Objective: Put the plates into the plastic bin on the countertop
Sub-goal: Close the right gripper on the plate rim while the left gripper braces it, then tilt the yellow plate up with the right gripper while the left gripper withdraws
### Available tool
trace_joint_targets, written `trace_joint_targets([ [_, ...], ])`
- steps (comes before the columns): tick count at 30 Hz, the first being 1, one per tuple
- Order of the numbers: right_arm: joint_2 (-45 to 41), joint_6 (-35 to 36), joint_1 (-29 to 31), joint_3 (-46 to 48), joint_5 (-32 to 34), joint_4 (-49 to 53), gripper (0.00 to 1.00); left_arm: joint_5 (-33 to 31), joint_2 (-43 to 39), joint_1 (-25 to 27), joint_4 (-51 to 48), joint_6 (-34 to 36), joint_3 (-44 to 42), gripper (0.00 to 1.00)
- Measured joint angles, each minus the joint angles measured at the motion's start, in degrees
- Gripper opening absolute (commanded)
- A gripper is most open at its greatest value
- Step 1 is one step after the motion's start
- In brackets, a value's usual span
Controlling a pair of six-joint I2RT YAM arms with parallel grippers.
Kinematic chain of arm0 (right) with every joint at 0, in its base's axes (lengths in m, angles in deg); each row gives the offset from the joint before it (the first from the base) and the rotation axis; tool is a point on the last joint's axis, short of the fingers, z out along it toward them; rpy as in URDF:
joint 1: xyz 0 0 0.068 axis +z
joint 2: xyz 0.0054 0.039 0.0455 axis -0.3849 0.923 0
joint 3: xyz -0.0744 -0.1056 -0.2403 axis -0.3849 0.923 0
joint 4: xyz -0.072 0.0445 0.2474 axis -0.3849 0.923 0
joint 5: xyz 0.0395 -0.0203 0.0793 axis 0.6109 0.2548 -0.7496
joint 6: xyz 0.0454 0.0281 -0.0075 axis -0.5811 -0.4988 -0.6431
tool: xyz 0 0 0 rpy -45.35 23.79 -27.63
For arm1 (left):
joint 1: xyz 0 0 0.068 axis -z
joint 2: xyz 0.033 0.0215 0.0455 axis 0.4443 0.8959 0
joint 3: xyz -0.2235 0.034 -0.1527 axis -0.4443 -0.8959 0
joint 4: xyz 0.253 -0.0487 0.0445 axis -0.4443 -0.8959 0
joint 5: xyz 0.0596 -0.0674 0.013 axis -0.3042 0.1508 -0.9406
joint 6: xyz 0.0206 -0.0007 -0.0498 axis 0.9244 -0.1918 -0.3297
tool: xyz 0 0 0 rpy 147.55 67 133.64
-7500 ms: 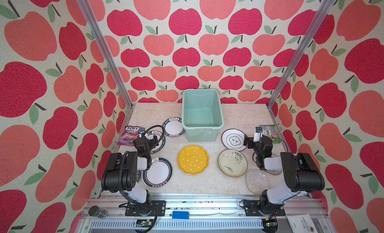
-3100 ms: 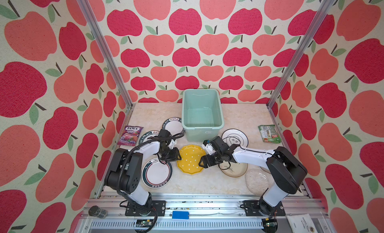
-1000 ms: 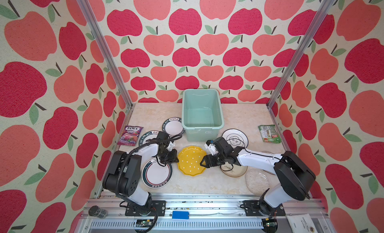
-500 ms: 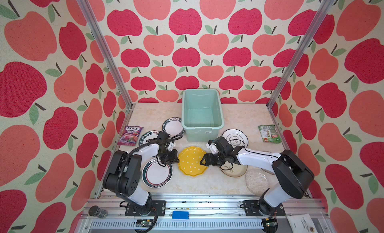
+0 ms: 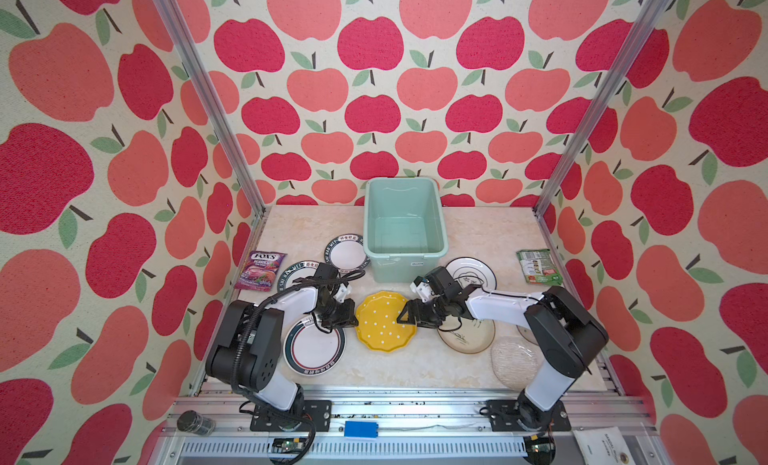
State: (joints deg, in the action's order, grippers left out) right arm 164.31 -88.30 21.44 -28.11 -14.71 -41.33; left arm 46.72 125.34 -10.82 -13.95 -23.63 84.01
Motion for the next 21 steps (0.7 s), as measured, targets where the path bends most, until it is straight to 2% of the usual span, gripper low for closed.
trace_joint_targets([
  [6, -0.17, -0.17, 0.04, 1.73, -0.39, -3.58, 0.64, 0.17, 0.0, 0.0, -0.48, 0.2, -0.02, 0.0],
  [15, -0.17, -0.96, 0.04, 2.8, -0.66, -5.2, 0.39, 0.37, 0.0, 0.13, -1.53, 0.42, -0.13, 0.0],
  [21, -0.22, -1.51, -0.33, 2.8, -2.05, -6.51, 0.3, 0.02, 0.0, 0.44, -2.73, 0.61, -0.13, 0.0],
])
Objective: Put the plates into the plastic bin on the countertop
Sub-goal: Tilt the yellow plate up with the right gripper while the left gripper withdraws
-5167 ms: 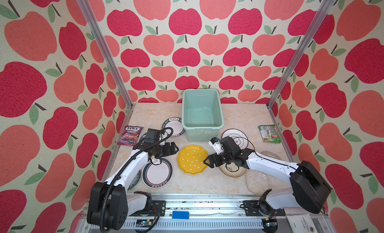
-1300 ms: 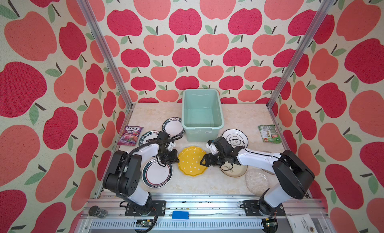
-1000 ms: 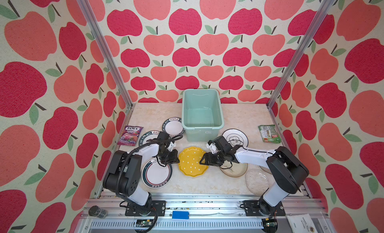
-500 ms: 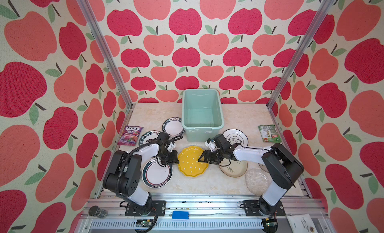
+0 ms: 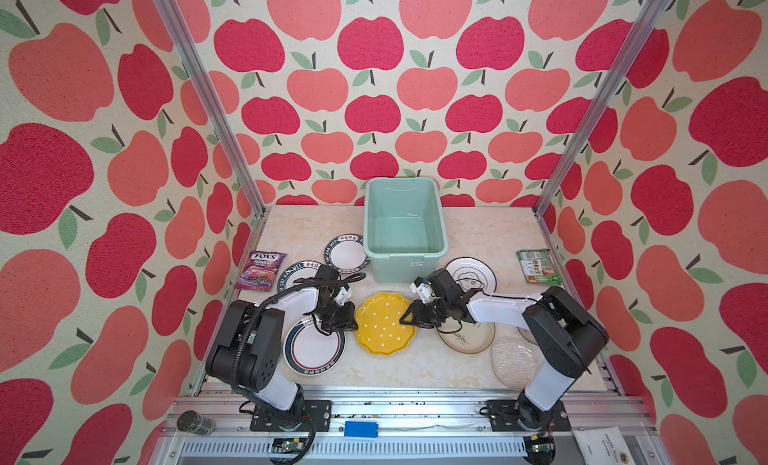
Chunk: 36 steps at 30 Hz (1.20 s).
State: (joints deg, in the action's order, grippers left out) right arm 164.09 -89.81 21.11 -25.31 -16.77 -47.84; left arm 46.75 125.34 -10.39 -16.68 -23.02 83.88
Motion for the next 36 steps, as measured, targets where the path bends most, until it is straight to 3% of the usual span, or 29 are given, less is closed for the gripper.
trace_joint_targets([
  [11, -2.99, -0.17, -0.2, 1.18, -0.7, -1.05, 0.13, -0.5, -0.02, 0.17, -0.48, 0.09, 0.0, 0.0],
  [18, -6.8, 1.07, 0.87, 1.18, 0.85, 1.53, 0.02, -0.52, -1.53, 1.53, -1.62, 1.03, 0.26, 0.3],
  [28, -9.53, 4.37, 0.83, 0.26, 1.6, 9.38, 0.0, -1.2, -5.77, 2.03, -3.74, 2.67, 7.52, 0.42],
  [36, -16.11, 8.22, 0.42, -0.17, 4.28, 18.71, 0.0, -6.56, -13.33, 2.43, -4.48, 2.16, 10.1, 0.46],
])
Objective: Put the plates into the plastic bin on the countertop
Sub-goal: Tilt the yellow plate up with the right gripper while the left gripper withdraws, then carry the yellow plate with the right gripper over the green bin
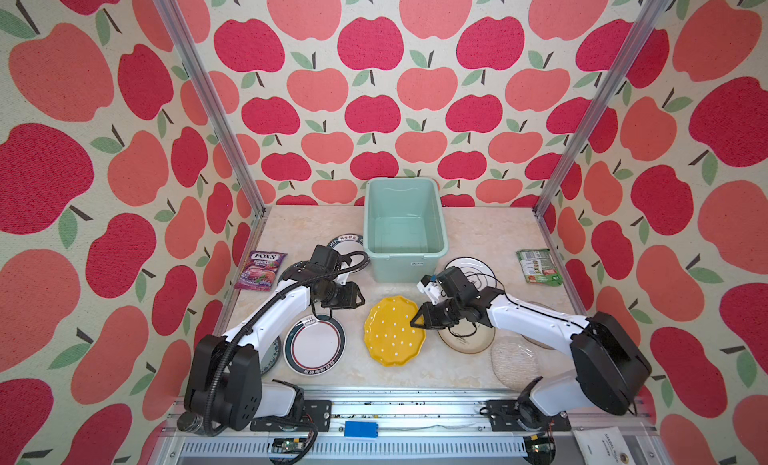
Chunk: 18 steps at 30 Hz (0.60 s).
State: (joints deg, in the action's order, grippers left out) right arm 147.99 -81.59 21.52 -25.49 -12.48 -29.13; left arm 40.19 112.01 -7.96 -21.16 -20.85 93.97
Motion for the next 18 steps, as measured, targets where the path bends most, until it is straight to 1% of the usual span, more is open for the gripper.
trace_joint_targets([
  [5, -5.14, 3.23, -0.85, -2.99, 1.92, 7.04, 0.0, -4.74, -5.31, 0.09, 0.39, -0.63, 4.17, 0.47],
  [8, -7.72, 4.72, -0.83, -5.44, 2.49, 10.84, 0.0, -6.8, -6.58, 0.09, 1.53, -0.55, 7.34, 0.47],
  [14, -12.9, 8.04, -0.83, -12.0, 3.82, 19.52, 0.0, -9.75, -6.05, -0.28, 6.91, 1.95, 12.94, 0.5],
  [18, -13.88, 9.29, -0.85, -17.88, 4.2, 23.98, 0.0, -11.1, -3.52, -1.51, 10.95, 3.52, 17.25, 0.51],
])
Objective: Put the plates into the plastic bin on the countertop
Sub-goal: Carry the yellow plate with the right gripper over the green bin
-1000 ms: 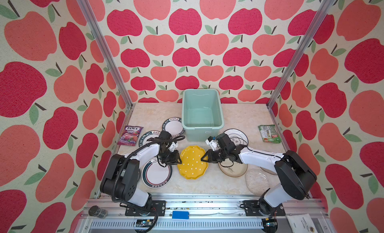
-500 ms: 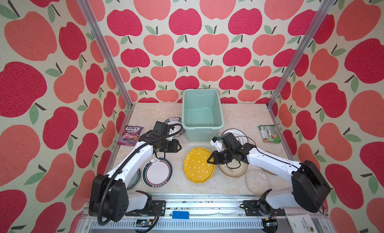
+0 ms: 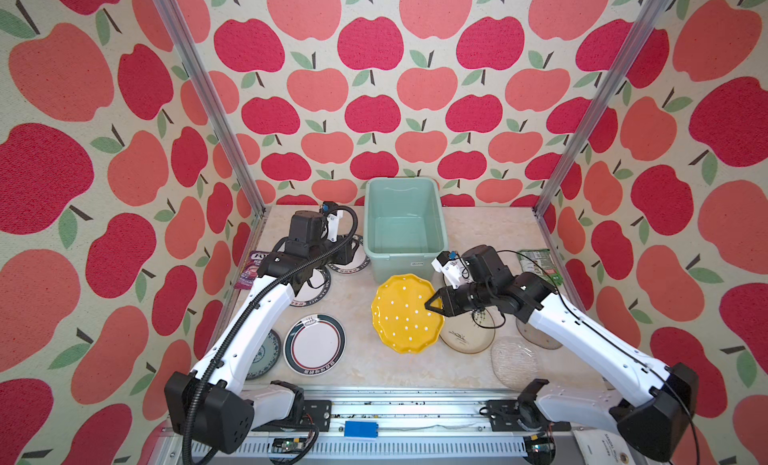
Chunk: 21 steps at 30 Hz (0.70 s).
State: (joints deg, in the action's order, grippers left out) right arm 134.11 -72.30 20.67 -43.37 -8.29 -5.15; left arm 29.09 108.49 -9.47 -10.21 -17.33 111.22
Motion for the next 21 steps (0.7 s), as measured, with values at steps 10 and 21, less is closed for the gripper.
trace_joint_targets([
  [10, 1.53, -5.01, -10.56, -8.28, 0.37, -4.87, 0.0, -5.42, 7.69, -2.08, 8.79, -0.07, 4.13, 0.51],
  [21, 19.15, -13.62, -15.43, -22.4, 6.19, -14.32, 0.0, -4.7, 10.34, -5.14, 11.19, -0.09, 4.2, 0.54],
])
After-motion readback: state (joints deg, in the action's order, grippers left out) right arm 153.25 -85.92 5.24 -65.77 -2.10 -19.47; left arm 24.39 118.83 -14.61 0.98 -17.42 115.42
